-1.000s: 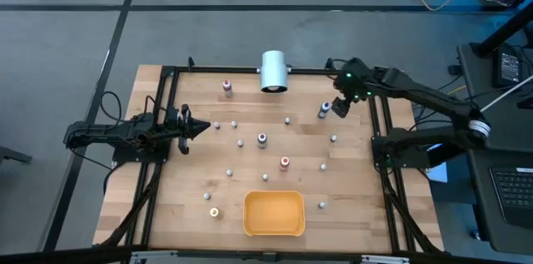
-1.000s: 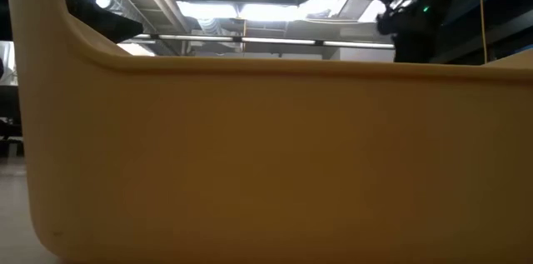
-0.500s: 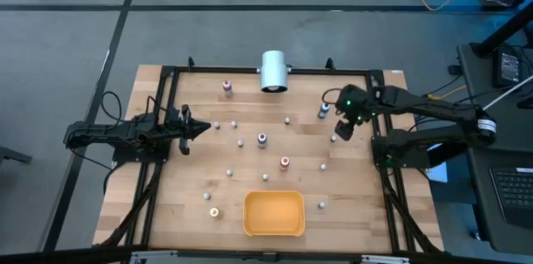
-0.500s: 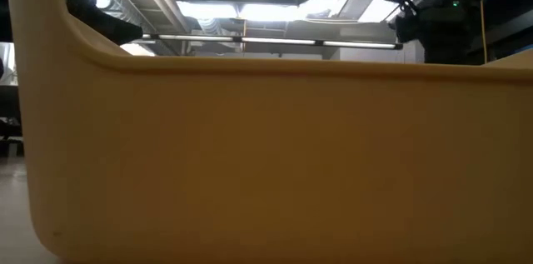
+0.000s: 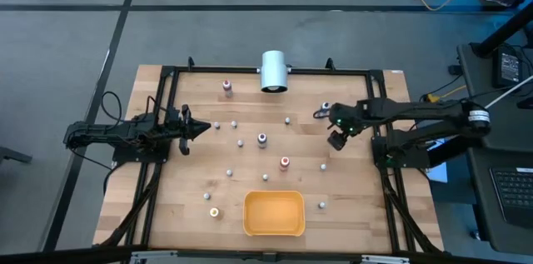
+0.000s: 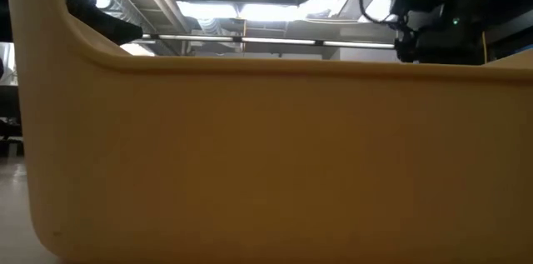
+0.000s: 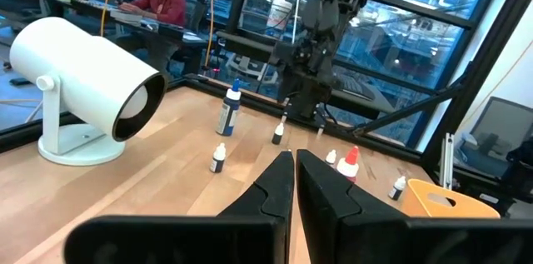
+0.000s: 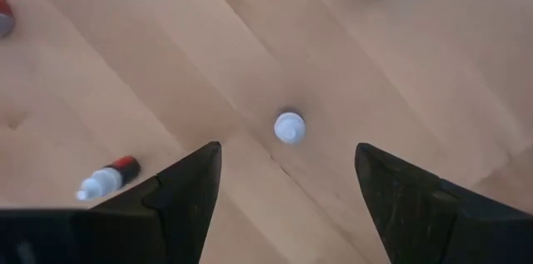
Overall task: Pick & Place food coloring
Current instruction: Put the middle small black food coloring bottle into the yellow container
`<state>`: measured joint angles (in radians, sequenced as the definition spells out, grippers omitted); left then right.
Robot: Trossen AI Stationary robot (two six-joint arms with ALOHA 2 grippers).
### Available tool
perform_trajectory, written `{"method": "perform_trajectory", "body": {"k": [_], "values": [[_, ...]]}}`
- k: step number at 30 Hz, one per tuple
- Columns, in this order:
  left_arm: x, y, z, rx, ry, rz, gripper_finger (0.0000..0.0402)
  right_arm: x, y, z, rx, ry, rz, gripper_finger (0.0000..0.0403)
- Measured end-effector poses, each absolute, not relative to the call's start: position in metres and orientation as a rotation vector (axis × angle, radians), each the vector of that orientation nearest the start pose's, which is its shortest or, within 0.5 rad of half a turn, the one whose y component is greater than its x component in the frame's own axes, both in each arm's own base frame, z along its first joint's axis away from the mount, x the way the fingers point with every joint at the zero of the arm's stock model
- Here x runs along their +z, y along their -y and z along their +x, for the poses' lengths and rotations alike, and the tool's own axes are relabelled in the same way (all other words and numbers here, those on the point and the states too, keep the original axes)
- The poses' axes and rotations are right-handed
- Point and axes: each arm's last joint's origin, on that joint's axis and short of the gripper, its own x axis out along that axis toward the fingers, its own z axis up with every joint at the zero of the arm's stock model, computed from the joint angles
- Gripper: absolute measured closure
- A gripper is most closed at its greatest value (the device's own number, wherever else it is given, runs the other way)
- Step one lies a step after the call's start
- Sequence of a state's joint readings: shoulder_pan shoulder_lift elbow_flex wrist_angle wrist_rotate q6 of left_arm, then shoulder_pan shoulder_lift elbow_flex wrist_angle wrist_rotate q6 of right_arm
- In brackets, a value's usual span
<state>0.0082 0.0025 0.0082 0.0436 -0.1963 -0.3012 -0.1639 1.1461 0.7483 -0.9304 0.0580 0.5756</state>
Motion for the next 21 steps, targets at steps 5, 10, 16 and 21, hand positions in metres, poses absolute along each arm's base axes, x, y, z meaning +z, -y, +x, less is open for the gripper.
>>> {"method": "perform_trajectory", "body": {"k": [5,10,16,21], "values": [[0.170,-0.006,0.097,0.197,0.080,-0.307,0.0386,0.193,0.033,0.191,-0.588,-1.341,0.542,0.0124],[0.170,-0.007,0.097,0.198,0.081,-0.317,0.0385,0.179,0.036,0.200,-0.638,-1.385,0.489,0.0124],[0.170,-0.007,0.097,0.198,0.083,-0.333,0.0384,0.170,0.037,0.209,-0.615,-1.386,0.477,0.0124],[0.170,-0.007,0.097,0.197,0.083,-0.333,0.0384,0.163,0.037,0.212,-0.617,-1.417,0.474,0.0125]]}}
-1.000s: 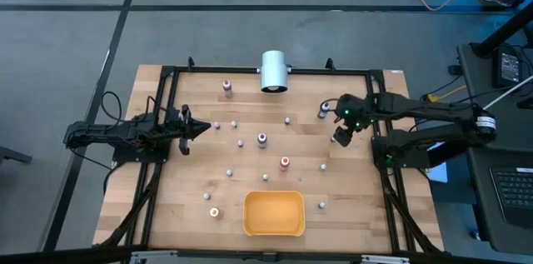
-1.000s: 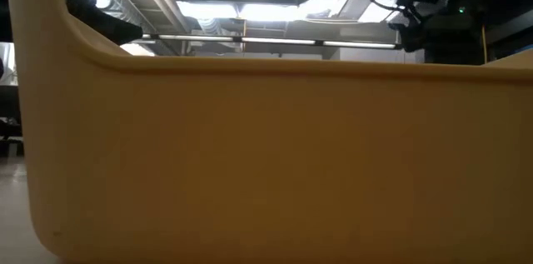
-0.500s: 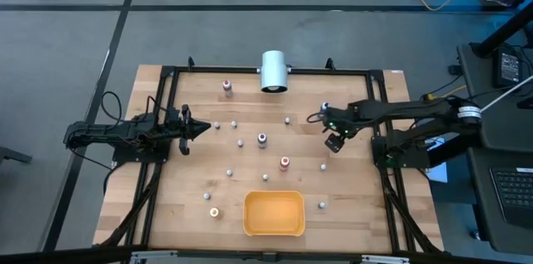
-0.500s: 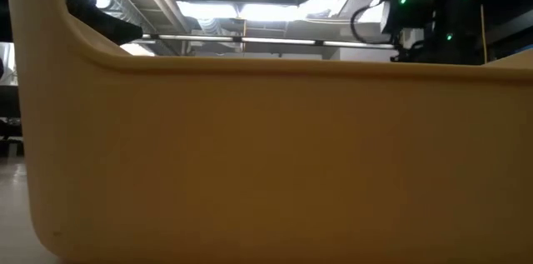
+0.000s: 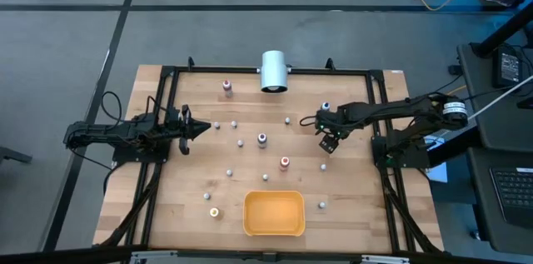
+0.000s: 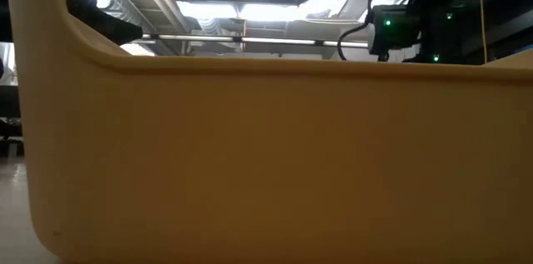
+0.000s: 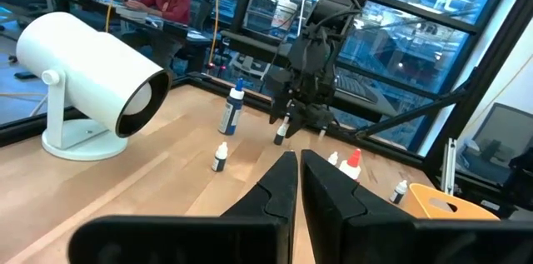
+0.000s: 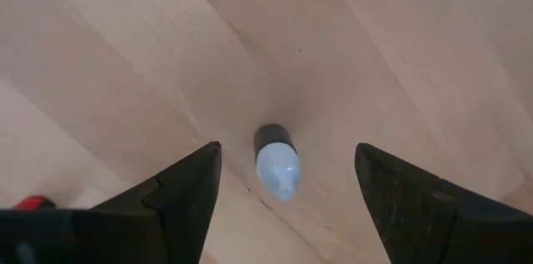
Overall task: Pick & Place food coloring
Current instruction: Put the middle small black food coloring bottle into the yellow container
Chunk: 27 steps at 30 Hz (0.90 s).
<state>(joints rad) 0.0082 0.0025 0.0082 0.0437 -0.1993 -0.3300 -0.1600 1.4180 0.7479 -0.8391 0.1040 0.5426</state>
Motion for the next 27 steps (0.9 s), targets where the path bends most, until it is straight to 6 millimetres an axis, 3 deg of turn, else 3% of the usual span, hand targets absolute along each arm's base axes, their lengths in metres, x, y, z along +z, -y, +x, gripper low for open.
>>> {"method": "perform_trajectory", "body": {"k": [9,27], "values": [[0.1703,-0.0065,0.0966,0.198,0.083,-0.333,0.0384,0.1547,0.0376,0.2142,-0.607,-1.464,0.454,0.0155],[0.1703,-0.0065,0.0966,0.198,0.083,-0.331,0.0384,0.1541,0.0371,0.2151,-0.587,-1.469,0.472,0.0321]]}}
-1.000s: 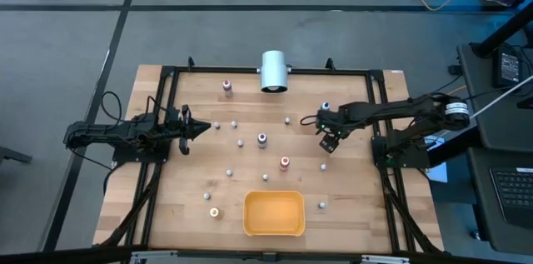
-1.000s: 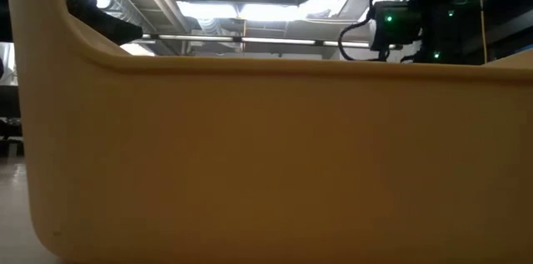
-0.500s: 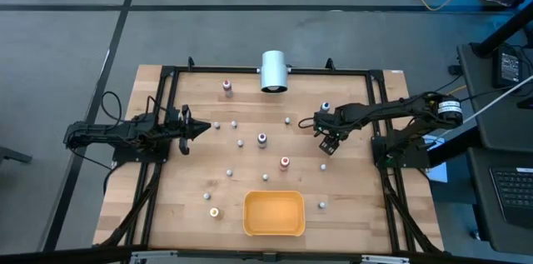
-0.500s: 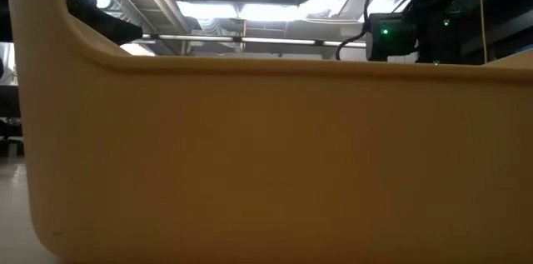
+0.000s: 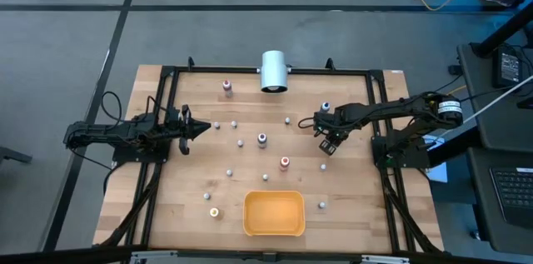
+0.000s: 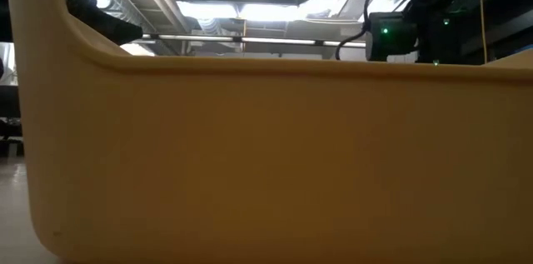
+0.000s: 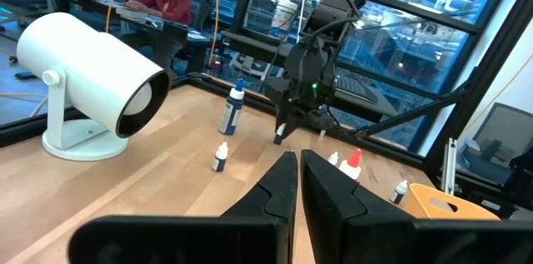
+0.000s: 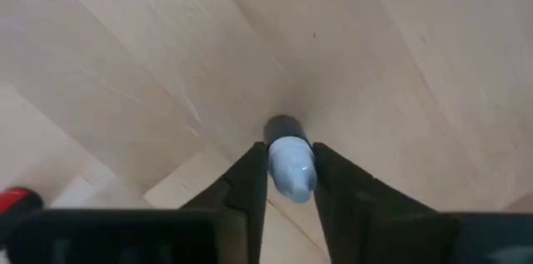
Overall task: Pick & Place food coloring
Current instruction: Put the middle small black food coloring bottle into the yellow container
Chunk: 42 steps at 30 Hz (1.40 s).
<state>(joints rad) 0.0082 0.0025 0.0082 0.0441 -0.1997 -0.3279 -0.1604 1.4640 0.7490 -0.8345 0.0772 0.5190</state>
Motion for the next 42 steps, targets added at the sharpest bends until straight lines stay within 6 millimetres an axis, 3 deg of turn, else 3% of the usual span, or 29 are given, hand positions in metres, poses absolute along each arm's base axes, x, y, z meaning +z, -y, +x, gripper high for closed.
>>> {"method": "perform_trajectory", "body": {"k": [4,8,13,18,24,33,42], "values": [[0.170,-0.007,0.097,0.198,0.083,-0.331,0.0384,0.154,0.037,0.215,-0.584,-1.465,0.472,0.0334],[0.170,-0.007,0.097,0.198,0.083,-0.331,0.0384,0.156,0.036,0.216,-0.558,-1.466,0.497,0.0320],[0.170,-0.007,0.097,0.198,0.083,-0.331,0.0384,0.171,0.036,0.219,-0.512,-1.466,0.502,0.0318],[0.170,-0.007,0.097,0.198,0.083,-0.331,0.0384,0.201,0.035,0.227,-0.425,-1.421,0.484,0.0334],[0.170,-0.007,0.097,0.197,0.083,-0.331,0.0384,0.248,0.027,0.233,-0.321,-1.313,0.400,0.0320],[0.170,-0.006,0.097,0.195,0.082,-0.331,0.0384,0.311,-0.007,0.239,-0.096,-1.224,0.204,0.0325],[0.170,-0.006,0.097,0.195,0.081,-0.316,0.0384,0.332,-0.050,0.245,0.067,-1.157,0.110,0.0321]]}}
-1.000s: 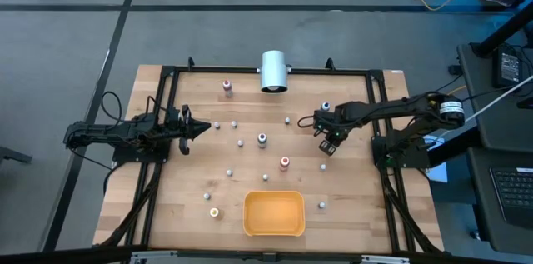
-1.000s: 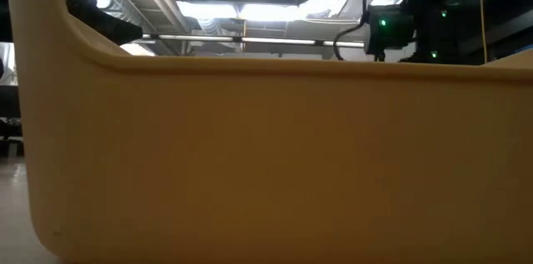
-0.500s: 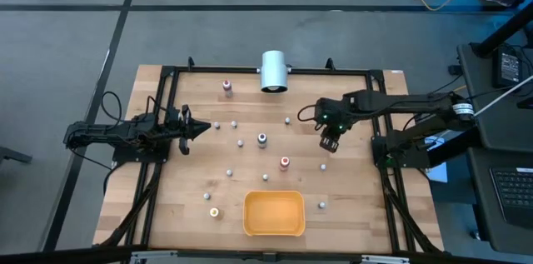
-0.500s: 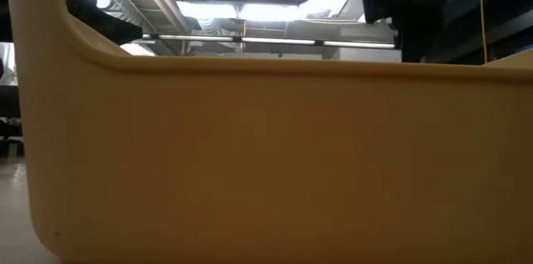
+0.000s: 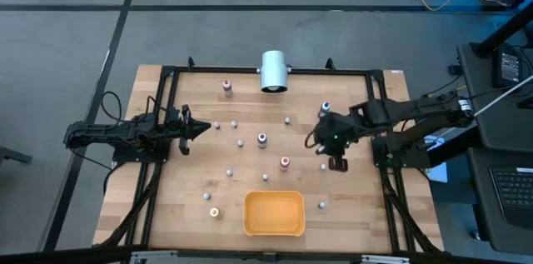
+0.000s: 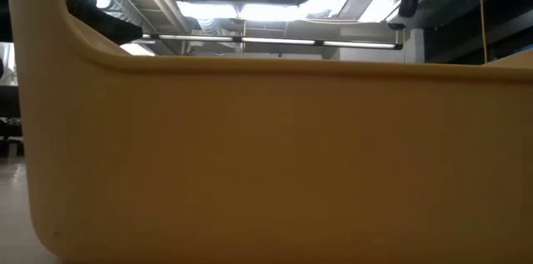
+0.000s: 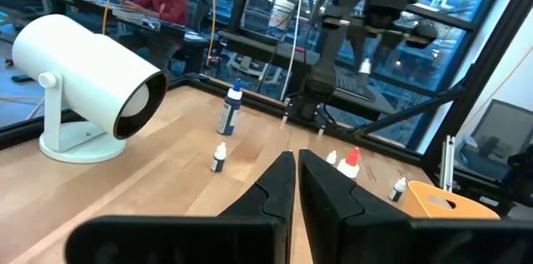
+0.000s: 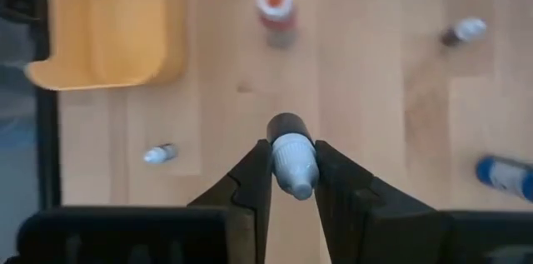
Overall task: Pick & Place food coloring
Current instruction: Put the middle small black food coloring bottle into the yellow container
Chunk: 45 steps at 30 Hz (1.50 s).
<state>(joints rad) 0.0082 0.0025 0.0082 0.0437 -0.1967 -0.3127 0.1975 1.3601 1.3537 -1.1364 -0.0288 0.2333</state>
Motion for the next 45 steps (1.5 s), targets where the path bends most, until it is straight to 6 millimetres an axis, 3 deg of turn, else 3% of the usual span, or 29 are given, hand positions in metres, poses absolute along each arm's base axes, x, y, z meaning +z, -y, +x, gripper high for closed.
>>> {"method": "perform_trajectory", "body": {"k": [8,18,28,36,45], "values": [[0.170,-0.006,0.097,0.196,0.080,-0.304,0.0384,0.327,-0.095,0.278,0.148,-1.157,0.077,0.0321],[0.170,-0.006,0.097,0.188,0.079,-0.304,0.0384,0.306,-0.155,0.326,0.256,-1.205,-0.067,0.0320],[0.170,-0.006,0.097,0.192,0.079,-0.307,0.0384,0.271,-0.201,0.337,0.300,-1.217,-0.123,0.0320],[0.171,-0.007,0.096,0.224,0.088,-0.305,0.0384,0.241,-0.212,0.346,0.229,-1.286,-0.082,0.0320],[0.171,-0.008,0.096,0.232,0.089,-0.302,0.0384,0.223,-0.200,0.364,0.168,-1.292,-0.029,0.0320]]}}
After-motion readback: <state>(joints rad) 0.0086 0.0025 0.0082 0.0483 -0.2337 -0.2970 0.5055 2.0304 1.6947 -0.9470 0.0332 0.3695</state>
